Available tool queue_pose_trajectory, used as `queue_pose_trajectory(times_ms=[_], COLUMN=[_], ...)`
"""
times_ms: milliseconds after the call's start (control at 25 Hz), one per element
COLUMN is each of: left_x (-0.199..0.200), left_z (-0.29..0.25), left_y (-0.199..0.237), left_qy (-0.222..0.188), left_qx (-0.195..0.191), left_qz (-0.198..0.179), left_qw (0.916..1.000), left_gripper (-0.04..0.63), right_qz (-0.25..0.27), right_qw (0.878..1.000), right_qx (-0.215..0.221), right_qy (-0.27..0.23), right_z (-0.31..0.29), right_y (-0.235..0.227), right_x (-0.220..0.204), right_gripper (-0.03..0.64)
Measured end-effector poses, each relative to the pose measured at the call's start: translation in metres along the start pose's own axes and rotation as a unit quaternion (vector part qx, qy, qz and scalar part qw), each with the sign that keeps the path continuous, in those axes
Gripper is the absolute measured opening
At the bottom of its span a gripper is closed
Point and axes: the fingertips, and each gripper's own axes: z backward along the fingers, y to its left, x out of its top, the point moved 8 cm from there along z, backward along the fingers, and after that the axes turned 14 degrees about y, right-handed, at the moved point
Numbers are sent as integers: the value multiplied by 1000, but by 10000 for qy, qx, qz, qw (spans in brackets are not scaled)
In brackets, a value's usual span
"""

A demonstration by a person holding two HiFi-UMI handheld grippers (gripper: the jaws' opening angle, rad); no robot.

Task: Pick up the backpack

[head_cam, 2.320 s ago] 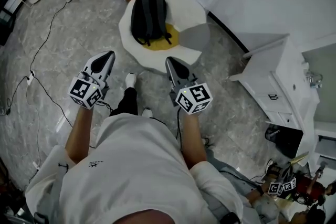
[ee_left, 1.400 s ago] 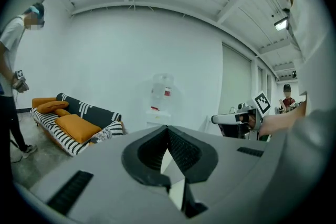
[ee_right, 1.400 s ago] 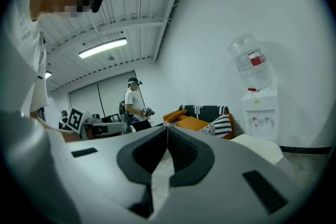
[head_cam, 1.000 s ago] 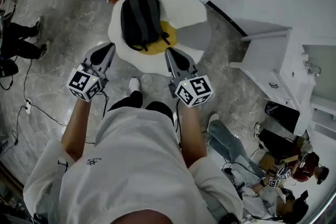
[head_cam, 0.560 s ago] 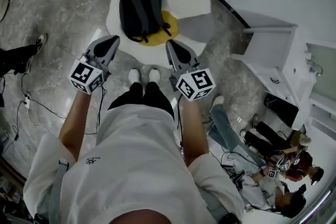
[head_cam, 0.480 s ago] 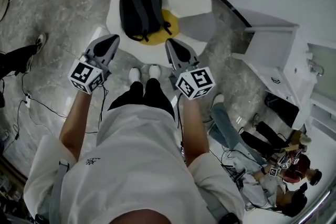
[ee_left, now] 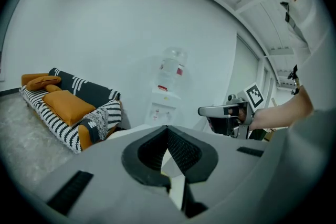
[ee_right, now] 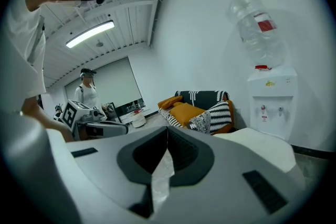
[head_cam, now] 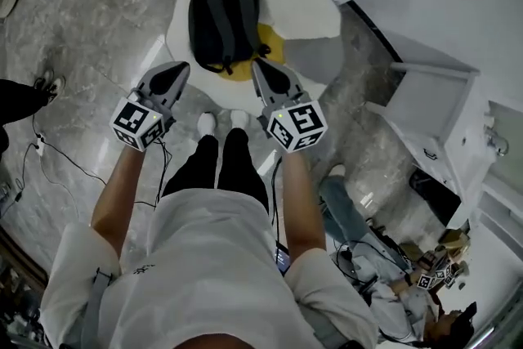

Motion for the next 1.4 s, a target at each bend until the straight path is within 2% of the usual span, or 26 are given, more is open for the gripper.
queue_pose_trajectory(times_ms=[160, 360, 880, 1160, 1400], left_x=[-5, -20, -71, -93, -111], left_z=[-38, -79, -174, -219, -246], left_y=[11, 24, 98, 139, 167], left_qy=[139, 170, 143, 253, 268], left_qx=[307, 387, 778, 1061, 1106], left_qz=[66, 235, 823, 862, 961], left_qw=[9994, 9988, 9935, 9903, 9888], left_gripper=[2, 2, 2, 2, 2], right_qz=[6, -12, -91, -20, 18], right_qw=[9999, 9993, 9982, 9969, 9960], right_qx=[138, 315, 214, 124, 134], right_qy=[83, 225, 553, 771, 880], right_z=[-30, -69, -158, -202, -235], right_y=[-36, -74, -167, -204, -226], right_x=[-6, -23, -80, -111, -130], right_gripper=[8, 8, 8, 8, 8])
